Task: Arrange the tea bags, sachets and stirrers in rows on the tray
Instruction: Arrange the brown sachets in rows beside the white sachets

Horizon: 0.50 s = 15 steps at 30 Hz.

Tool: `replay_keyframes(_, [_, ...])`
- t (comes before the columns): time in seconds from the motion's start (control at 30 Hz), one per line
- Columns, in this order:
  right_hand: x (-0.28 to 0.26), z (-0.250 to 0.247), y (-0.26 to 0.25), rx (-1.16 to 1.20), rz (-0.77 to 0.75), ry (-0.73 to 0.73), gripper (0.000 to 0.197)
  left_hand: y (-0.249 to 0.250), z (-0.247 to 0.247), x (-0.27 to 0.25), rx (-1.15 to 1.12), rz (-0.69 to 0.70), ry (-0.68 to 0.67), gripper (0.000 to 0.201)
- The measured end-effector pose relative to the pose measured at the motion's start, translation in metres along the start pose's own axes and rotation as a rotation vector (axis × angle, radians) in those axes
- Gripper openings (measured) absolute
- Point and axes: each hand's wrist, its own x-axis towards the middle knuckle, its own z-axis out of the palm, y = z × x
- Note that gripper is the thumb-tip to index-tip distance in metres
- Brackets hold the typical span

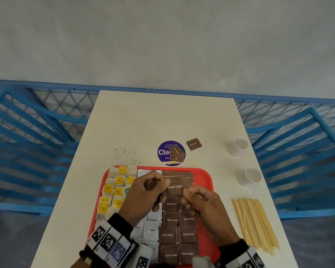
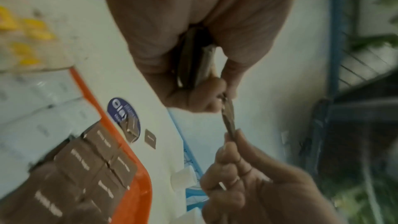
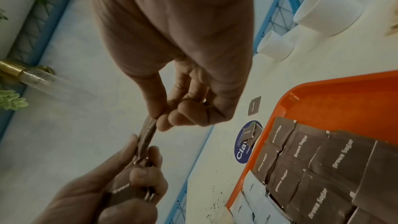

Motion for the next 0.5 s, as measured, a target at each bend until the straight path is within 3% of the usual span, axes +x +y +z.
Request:
replay_keyframes(0.1, [-0.002, 0.0, -0.001, -0.042, -0.013, -0.027, 0.017, 0.003, -0.001, -0.001, 0.026, 0.011, 0.016, 0.024])
replay_keyframes(0.27, [0.001, 0.004, -0.008, -0.065, -0.115, 0.029, 0.016, 0.003, -0.005, -0.003, 0.158, 0.039, -0.105, 0.024])
replay_keyframes(0.4, [0.005, 0.006, -0.011, -0.237, -0.233, 0.114, 0.006, 0.002, -0.006, -0.002, 0.164, 0.064, -0.1, 0.024])
replay_keyframes(0.5, [0.007, 0.008, -0.009, -0.42, -0.347, 0.206, 0.011, -0.002, -0.004, -0.001, 0.223, 0.122, -0.054, 0.025])
